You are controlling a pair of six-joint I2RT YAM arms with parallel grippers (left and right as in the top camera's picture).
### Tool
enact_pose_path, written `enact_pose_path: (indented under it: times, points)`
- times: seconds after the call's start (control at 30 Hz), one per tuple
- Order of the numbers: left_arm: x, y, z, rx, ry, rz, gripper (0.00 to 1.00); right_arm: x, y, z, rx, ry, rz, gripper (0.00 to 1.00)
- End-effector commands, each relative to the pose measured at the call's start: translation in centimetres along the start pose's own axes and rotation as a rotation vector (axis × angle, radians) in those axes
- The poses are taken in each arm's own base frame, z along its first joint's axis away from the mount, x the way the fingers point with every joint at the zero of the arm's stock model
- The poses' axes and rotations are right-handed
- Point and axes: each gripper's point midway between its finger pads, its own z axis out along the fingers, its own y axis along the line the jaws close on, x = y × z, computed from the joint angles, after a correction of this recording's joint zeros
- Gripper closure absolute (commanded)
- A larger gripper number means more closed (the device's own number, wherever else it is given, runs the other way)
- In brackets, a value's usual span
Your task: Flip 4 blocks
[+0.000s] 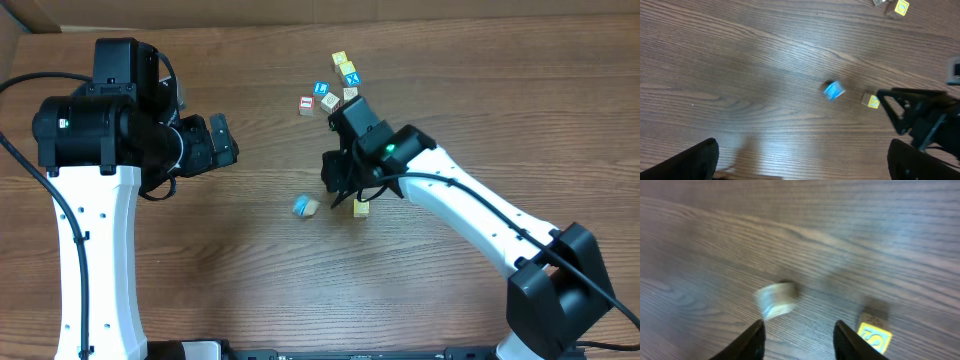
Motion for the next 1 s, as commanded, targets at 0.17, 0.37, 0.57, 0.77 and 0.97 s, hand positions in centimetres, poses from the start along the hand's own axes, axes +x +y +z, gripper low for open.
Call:
enact_pose_path:
  times: [0.17, 0.37, 0.57, 0.77, 0.97]
  points:
    - [-0.2, 0.2, 0.0, -0.006, -0.007, -0.017, 0.0, 1.3, 0.3, 1.7, -0.024, 0.018, -0.01, 0.42]
    - [-0.2, 0.2, 0.0, -0.006, -0.007, -0.018, 0.0, 1.7, 3.5, 2.2, -0.081, -0.008, -0.034, 0.41]
    - [-0.2, 0.2, 0.0, -0.006, -0.007, -0.017, 0.0, 4.1, 6.1, 4.2, -0.006, -0.034, -0.148, 0.26]
    - [-0.2, 0.2, 0.0, -0.006, -0.007, -0.018, 0.0, 7.1, 8.3, 5.6, -0.012, 0.0, -0.135, 0.26]
    - [-0.2, 0.2, 0.0, -0.006, -0.007, -0.017, 0.0, 9.7, 10.1, 8.5, -0.02, 0.029, -0.188, 0.25]
